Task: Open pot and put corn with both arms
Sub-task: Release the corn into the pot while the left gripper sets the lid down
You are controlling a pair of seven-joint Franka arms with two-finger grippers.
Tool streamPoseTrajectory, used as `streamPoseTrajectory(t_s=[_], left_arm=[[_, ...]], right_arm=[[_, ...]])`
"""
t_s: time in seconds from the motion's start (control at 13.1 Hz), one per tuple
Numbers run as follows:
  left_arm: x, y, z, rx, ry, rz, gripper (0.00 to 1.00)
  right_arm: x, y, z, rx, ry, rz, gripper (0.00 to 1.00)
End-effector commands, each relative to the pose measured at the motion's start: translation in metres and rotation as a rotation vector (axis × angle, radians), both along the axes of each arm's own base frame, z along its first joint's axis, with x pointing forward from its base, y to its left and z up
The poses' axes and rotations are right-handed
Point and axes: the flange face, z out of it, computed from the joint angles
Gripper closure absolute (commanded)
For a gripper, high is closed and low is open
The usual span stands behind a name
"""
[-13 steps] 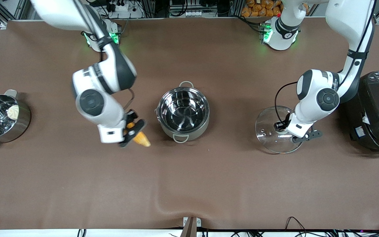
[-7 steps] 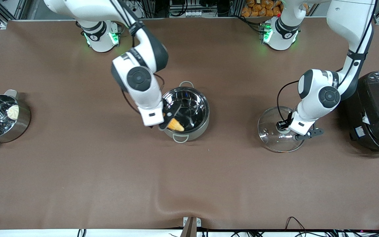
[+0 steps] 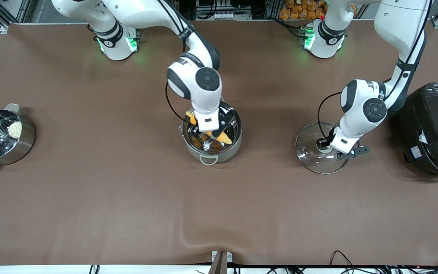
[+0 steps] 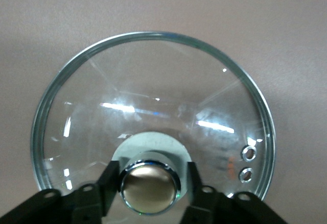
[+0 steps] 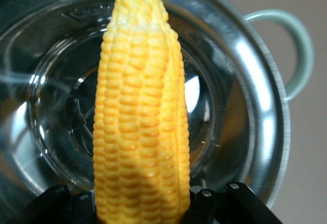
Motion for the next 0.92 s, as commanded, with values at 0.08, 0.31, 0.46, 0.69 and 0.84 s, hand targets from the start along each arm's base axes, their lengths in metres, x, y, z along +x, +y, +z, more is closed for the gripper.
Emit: streamPoseTrajectory(t_s=[0.08,0.31,0.46,0.69,0.84], left_arm=[[0.017,0.003,0.038,-0.005,-0.064,-0.014,0.00],[0.057,0.016,0.108,0.015,-0.022,0.010,0.00],[0.074,0.018,0.153,0.024,-0.006,0.016,0.00],[0.083,0.023,0.210,0.029,-0.015,0.028,0.00],[0.083,0.025,0.247,0.034,-0.005,0.033,0.00]], right_arm=[[-0.007,0.007,-0.005,-0.018,-0.036,-0.028,0.70],[-0.015,0.014,-0.011,-0.021,-0.041,-0.069,0.00],[-0.014,0.012,-0.010,-0.027,-0.037,-0.075,0.00],[-0.011,0.008,-0.001,-0.028,-0.036,-0.128,0.00],[-0.008,0.003,0.014,-0.023,-0.038,-0.198,0.00]])
